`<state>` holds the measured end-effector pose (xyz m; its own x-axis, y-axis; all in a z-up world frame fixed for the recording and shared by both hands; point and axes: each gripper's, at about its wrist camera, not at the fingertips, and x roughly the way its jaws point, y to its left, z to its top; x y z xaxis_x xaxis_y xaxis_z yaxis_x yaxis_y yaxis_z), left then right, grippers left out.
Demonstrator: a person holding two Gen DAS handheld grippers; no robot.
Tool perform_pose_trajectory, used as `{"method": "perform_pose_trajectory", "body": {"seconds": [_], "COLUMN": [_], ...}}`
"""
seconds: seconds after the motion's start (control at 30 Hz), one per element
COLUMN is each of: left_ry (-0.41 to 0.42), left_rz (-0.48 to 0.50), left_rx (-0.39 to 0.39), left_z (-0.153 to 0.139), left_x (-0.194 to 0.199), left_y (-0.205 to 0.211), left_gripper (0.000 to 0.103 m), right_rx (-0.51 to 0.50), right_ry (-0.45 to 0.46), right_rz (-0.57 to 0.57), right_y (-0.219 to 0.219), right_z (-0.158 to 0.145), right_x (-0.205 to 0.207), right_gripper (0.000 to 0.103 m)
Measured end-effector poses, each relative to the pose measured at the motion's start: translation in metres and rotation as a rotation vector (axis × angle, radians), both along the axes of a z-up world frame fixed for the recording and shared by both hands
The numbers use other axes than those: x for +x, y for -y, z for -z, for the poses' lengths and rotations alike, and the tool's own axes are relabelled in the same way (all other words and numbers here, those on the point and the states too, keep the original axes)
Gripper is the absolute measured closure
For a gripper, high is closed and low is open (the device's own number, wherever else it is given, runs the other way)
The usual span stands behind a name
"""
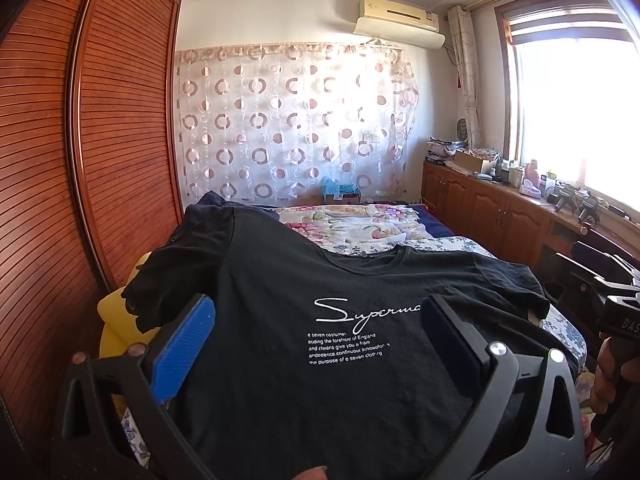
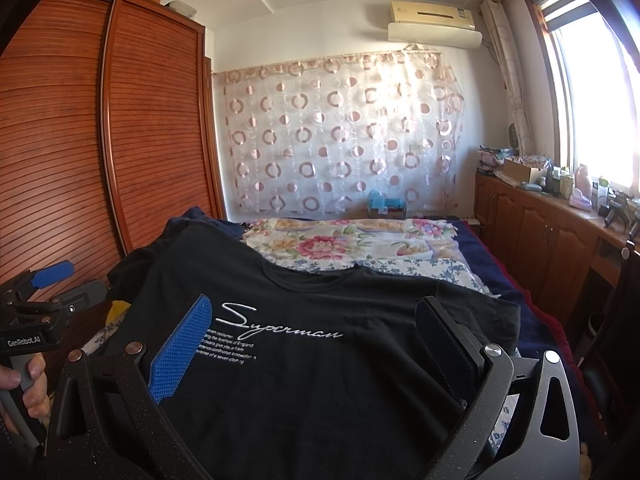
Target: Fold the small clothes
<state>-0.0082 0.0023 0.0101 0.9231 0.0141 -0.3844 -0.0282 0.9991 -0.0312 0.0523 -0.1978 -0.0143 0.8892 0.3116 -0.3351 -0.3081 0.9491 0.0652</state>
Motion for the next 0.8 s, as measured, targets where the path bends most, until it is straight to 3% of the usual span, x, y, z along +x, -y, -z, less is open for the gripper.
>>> {"method": "perform_pose_trajectory", "body": {"seconds": [0.8], "left_ry": [0.002], "left_rz": [0.001], "left_rx": [0.002], "left_z": [-0.0005], "left_x": [-0.0018], "left_y": [0.0005], "left_gripper": [0.000], "right_rx": [0.001], "right_ry": [0.001], "right_rz": [0.000], "right_y": [-0.0002], "right_z": [0.0001], "right_x": [0.0001], "right_gripper": [0.000]}}
